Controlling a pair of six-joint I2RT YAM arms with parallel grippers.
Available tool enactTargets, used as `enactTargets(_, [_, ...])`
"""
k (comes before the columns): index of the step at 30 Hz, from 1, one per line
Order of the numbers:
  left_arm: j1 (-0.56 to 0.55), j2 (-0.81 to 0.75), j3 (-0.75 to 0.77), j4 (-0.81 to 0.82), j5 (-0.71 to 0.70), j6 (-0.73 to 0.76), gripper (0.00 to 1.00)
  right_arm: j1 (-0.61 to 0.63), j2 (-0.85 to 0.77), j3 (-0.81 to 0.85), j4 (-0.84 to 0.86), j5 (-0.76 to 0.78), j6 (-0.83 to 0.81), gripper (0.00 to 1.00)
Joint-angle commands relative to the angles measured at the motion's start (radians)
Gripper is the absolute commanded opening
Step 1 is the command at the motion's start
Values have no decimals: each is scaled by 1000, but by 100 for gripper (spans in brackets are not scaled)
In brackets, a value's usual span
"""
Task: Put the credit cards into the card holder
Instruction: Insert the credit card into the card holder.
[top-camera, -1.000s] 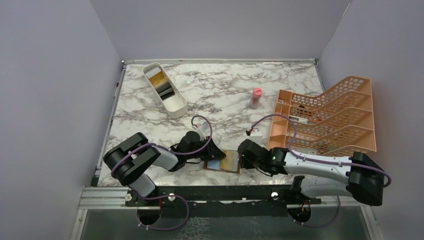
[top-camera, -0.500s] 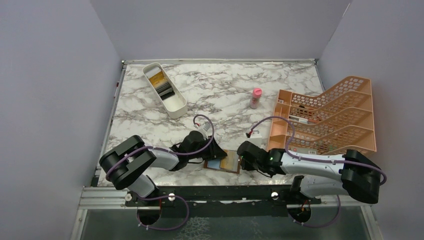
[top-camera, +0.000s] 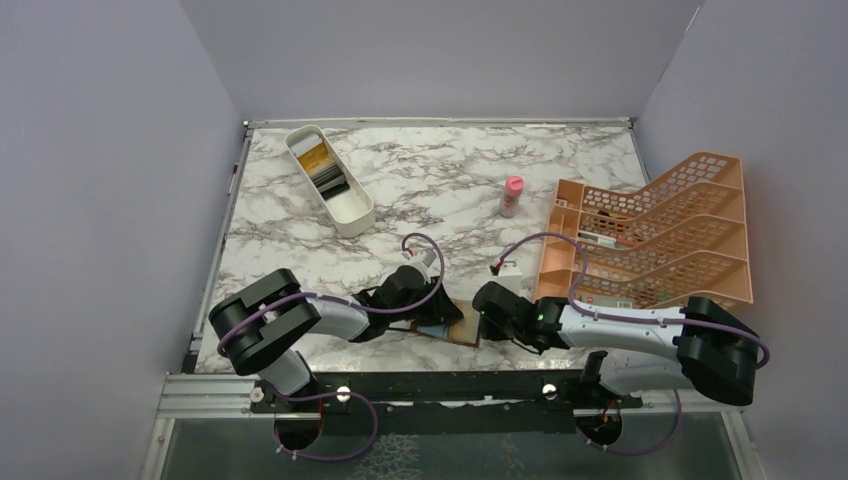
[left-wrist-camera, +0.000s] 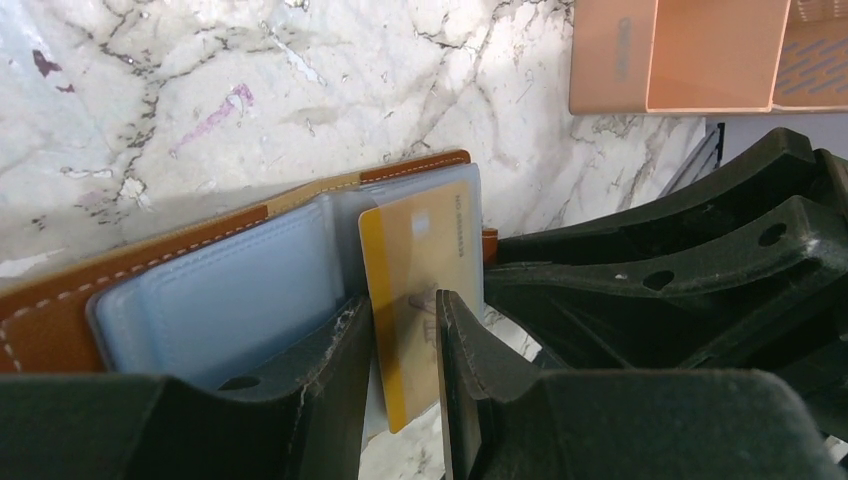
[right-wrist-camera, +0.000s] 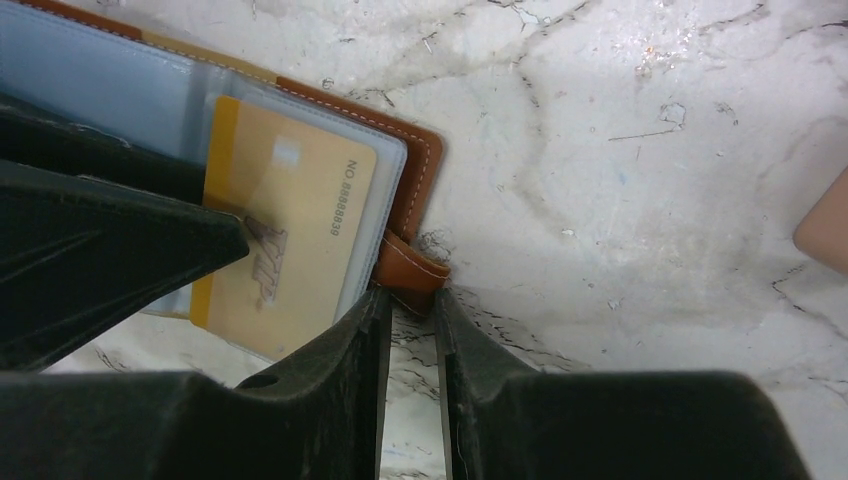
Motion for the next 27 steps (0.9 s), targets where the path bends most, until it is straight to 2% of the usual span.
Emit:
enactTargets(1, [-25,22,33,-4,-26,27,33,-2,26,-19,52,-15,7,27])
enactTargets(8, [-43,-7,53,-4,-33,65,34,-13,22,-18,56,6,-1,27])
enactTargets(15, [-62,28,77,-2,-21,38,35,-56,11,-10,56,18,-41,27])
enactTargets(22, [-57,-4,76,-15,-39,20,35,-62,-69,-9,-36,25,-17,27])
enactTargets(27, [-44,-26,101,-91,-35,31,36,-63,-149,15,-111,-2,20,29])
